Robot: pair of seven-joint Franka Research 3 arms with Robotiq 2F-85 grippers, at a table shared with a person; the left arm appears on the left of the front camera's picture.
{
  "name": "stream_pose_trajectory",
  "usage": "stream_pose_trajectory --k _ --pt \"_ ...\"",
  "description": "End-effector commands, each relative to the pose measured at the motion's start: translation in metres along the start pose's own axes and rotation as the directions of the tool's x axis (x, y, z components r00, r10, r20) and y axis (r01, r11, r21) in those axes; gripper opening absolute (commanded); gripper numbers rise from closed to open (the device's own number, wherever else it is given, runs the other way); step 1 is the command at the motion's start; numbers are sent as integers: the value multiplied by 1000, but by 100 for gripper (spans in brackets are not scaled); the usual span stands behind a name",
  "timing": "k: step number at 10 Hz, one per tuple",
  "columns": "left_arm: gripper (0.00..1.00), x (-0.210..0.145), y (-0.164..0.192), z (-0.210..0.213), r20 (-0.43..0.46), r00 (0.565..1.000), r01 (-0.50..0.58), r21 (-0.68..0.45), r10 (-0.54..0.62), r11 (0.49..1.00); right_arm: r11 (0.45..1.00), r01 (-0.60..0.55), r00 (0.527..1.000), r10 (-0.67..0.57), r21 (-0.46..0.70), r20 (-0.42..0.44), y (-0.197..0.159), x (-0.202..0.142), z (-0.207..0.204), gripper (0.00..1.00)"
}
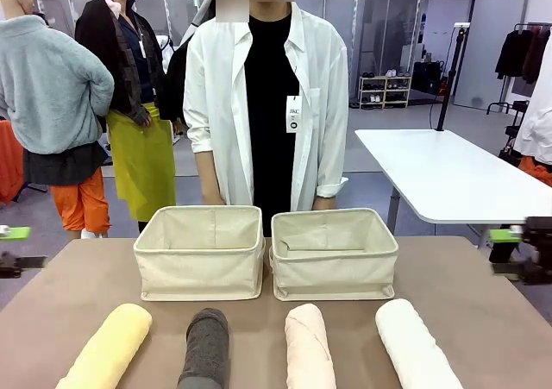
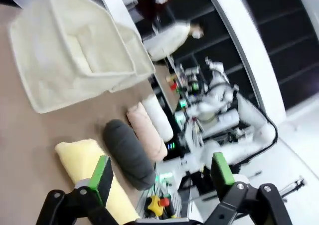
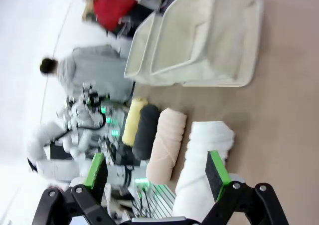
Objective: Divide the towels into two baskets.
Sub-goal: Pick up one hotel-folded towel and place it in the Fabric basket indicated by the person.
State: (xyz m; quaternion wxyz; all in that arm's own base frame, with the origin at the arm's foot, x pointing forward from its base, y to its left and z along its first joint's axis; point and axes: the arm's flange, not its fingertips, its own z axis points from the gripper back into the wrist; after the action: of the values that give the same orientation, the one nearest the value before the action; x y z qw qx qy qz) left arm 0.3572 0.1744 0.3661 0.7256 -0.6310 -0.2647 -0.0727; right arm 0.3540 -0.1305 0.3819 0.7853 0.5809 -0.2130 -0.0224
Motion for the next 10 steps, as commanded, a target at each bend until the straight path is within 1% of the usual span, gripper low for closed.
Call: stream_pose_trajectory --k 1,2,3,4,5,6,7,10 --pt "100 -3 -1 45 143 990 6 20 -9 1000 998 52 983 -55 24 176 -14 -25 32 100" --pt "100 -12 -1 71 199 980 -12 49 2 999 996 85 961 -89 28 261 -25 -40 60 100" --pt "100 -19 -4 92 240 971 -30 77 10 997 993 112 940 -114 24 321 -31 -52 82 100" --pt "100 -18 -7 101 250 968 -52 103 24 993 993 121 931 -117 9 347 -32 -57 91 100" --pt "100 -13 -8 98 240 970 -59 119 29 991 993 115 935 -106 -7 338 -30 -54 87 100" --pt "100 -6 -4 90 206 977 -82 149 51 985 990 140 944 -132 -2 301 -40 -32 103 100" --pt "100 -25 -5 104 238 971 -40 106 14 994 990 140 944 -132 -2 301 -40 -32 103 100" --pt "100 -25 -5 104 238 971 -40 106 14 994 990 140 944 -132 -2 301 -40 -32 103 100"
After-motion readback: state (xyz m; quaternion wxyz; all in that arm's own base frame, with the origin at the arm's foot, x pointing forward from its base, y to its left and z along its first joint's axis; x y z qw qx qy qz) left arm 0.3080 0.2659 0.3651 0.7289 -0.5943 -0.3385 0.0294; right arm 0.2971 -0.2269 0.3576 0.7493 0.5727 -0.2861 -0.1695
